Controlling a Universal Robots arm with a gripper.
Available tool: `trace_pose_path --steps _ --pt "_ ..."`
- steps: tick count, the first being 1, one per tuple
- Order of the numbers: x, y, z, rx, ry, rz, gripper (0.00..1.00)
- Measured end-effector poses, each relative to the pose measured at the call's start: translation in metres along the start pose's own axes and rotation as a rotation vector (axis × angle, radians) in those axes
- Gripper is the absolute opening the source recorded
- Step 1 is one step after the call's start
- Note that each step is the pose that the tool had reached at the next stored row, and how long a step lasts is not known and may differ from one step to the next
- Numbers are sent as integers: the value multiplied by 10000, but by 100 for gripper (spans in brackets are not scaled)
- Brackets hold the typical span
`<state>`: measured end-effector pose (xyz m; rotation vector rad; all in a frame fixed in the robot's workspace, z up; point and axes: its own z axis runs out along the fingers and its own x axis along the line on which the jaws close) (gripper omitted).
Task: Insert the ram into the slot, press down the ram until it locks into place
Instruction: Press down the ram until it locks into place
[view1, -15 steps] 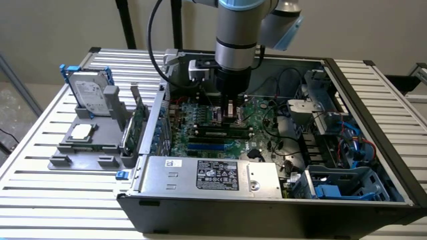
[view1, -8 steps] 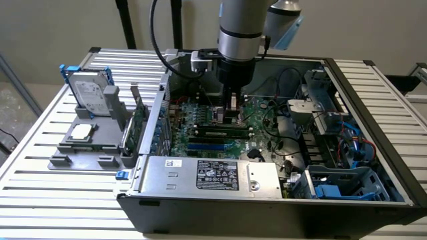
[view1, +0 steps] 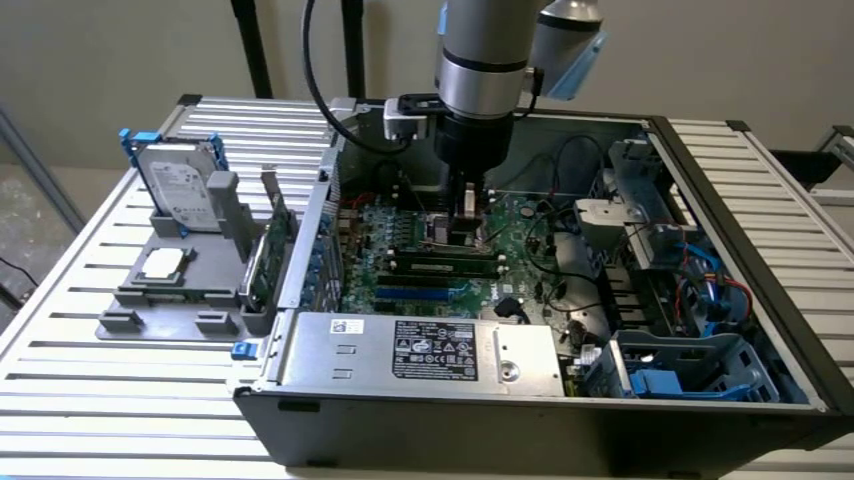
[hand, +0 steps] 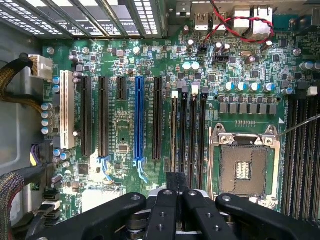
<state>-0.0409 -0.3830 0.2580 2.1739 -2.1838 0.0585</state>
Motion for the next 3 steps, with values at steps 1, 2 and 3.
trace_pose_path --steps 1,2,3 --pt "0 0 0 0 0 0 11" --pt "0 0 0 0 0 0 11" --pt "0 0 0 0 0 0 11"
